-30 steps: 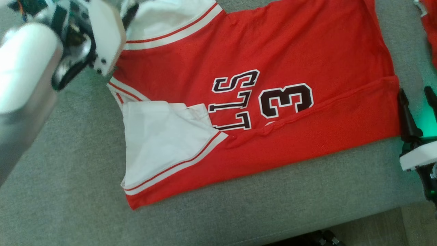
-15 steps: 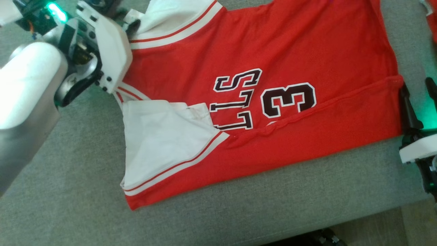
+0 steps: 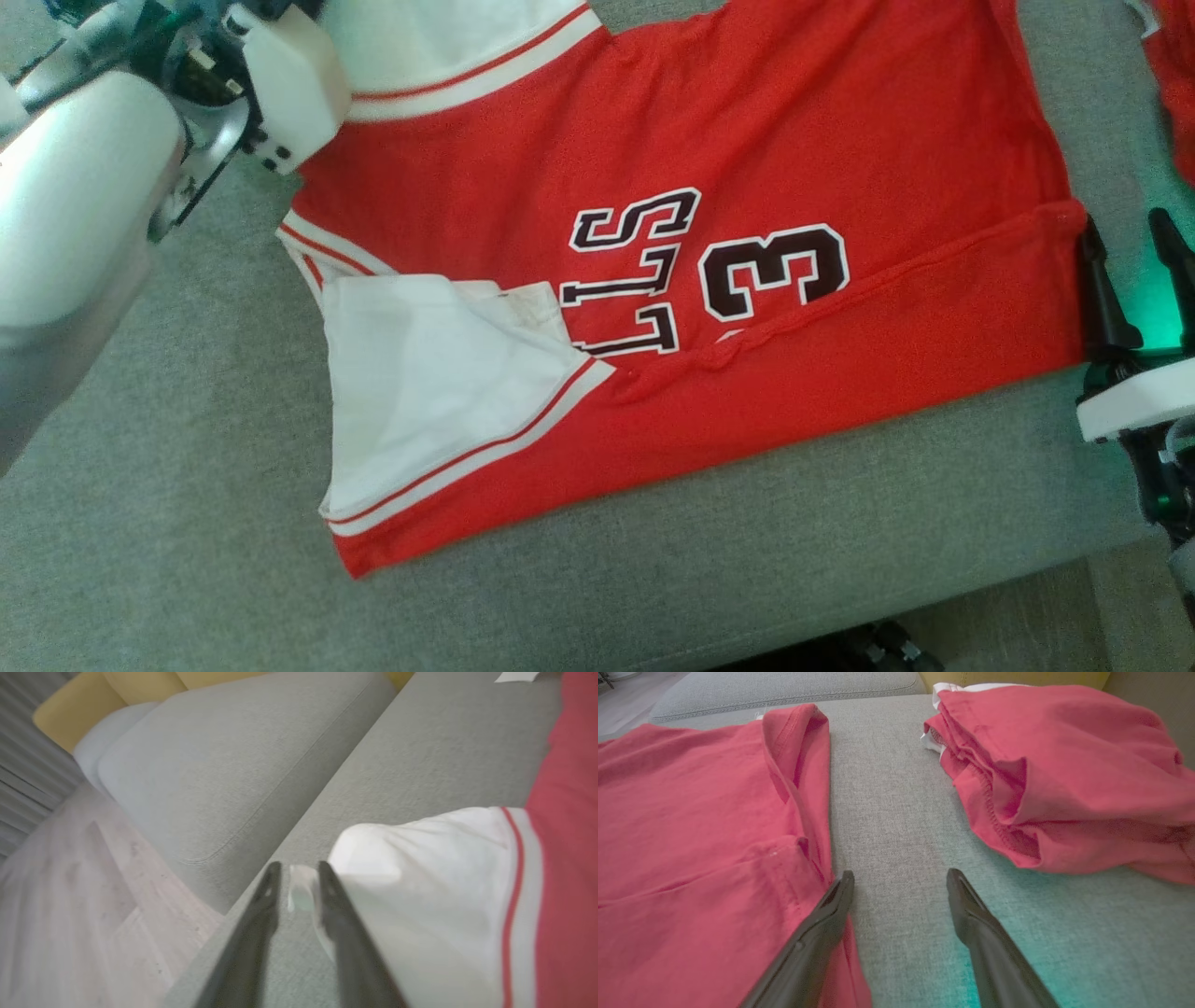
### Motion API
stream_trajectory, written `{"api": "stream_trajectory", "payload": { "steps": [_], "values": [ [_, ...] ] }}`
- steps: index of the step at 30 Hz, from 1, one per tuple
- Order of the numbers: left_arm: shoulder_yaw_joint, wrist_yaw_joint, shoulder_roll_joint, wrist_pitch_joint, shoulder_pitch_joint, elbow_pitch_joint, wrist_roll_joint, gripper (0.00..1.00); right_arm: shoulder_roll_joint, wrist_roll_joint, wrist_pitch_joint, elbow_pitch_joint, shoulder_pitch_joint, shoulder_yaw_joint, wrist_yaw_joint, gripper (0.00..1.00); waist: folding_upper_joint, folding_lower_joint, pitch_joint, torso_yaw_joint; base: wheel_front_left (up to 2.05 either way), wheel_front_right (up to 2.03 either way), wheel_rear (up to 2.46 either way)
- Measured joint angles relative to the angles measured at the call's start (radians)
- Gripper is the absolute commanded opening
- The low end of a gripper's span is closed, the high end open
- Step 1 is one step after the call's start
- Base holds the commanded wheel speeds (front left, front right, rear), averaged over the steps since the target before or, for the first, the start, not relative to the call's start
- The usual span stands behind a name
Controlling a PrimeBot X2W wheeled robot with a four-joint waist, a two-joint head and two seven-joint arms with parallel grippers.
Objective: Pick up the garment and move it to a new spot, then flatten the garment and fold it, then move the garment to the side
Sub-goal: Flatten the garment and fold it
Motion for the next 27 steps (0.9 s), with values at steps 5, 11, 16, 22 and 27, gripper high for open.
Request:
{"api": "stream_trajectory", "payload": {
  "steps": [5, 11, 16, 22, 27],
  "values": [
    [-0.004, 0.054, -0.006, -0.015, -0.033, 0.060, 0.050, 1.00, 0.004, 0.000, 0.000, -0.002, 0.000, 0.000, 0.000, 1.00, 0.0000, 0.0000, 0.005, -0.002, 0.00, 0.00, 0.00],
    [-0.003, 0.029, -0.032, 0.059, -0.065, 0.117, 0.026, 1.00, 0.005, 0.000, -0.001, -0.010, -0.001, 0.000, 0.000, 1.00, 0.0000, 0.0001, 0.020, -0.007, 0.00, 0.00, 0.00],
    [-0.019, -0.050, -0.040, 0.188, -0.066, 0.176, -0.041, 1.00, 0.010, 0.000, -0.006, -0.012, -0.005, 0.005, 0.000, 1.00, 0.0000, 0.0001, 0.030, -0.023, 0.00, 0.00, 0.00],
    [-0.024, -0.076, -0.027, 0.300, -0.066, 0.167, -0.130, 0.43, 0.021, -0.001, -0.006, -0.011, -0.012, 0.006, 0.000, 1.00, 0.0000, 0.0000, 0.033, -0.039, 0.00, 0.00, 0.00],
    [-0.025, -0.091, -0.016, 0.331, -0.064, 0.115, -0.165, 0.00, 0.023, -0.008, -0.006, -0.016, -0.012, -0.007, 0.000, 1.00, 0.0000, 0.0000, 0.042, -0.040, 0.00, 0.00, 0.00]
  ]
}}
